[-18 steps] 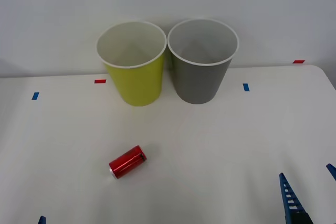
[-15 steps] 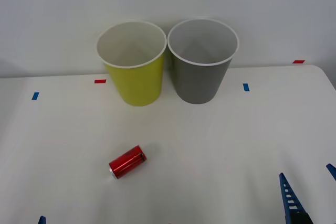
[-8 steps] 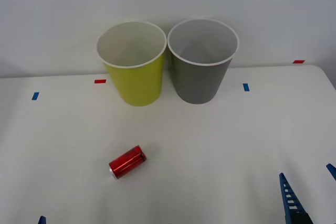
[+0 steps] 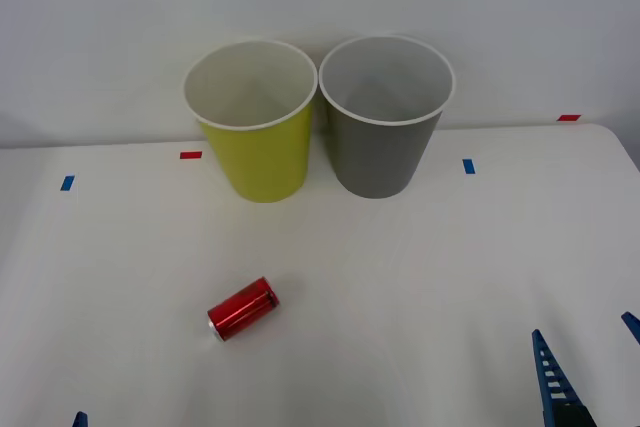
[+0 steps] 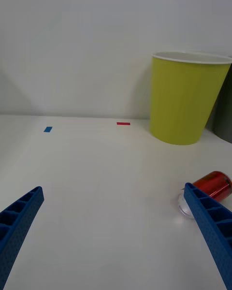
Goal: Put cans in the gray bin and PET bottles in the light green bin.
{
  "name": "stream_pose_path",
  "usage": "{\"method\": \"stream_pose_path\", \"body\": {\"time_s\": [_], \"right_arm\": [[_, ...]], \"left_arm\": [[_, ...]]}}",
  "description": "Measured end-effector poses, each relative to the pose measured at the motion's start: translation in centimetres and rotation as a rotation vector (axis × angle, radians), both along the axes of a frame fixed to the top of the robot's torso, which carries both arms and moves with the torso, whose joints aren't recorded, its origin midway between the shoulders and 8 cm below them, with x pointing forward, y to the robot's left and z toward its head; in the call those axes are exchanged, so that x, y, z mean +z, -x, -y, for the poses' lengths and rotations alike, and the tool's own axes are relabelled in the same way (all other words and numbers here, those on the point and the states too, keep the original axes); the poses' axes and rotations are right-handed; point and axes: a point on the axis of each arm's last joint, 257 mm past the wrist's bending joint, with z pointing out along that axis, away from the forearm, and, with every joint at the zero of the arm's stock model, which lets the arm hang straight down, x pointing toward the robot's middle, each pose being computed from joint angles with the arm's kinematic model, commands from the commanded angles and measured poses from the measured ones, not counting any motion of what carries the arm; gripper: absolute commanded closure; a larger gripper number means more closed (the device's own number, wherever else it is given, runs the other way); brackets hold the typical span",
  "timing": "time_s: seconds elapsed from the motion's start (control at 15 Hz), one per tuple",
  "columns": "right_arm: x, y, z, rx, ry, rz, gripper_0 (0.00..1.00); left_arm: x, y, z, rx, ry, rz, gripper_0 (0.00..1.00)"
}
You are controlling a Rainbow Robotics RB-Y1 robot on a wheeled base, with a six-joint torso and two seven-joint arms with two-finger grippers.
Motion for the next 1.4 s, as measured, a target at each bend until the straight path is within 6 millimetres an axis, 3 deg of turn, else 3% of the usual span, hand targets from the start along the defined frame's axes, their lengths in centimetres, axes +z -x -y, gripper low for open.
{"method": "stream_pose_path", "body": {"time_s": [1.4], "right_arm": [[0.00, 0.00, 0.00, 0.000, 0.000, 0.000, 0.05]], "left_arm": [[0.00, 0.00, 0.00, 0.000, 0.000, 0.000, 0.00]]}}
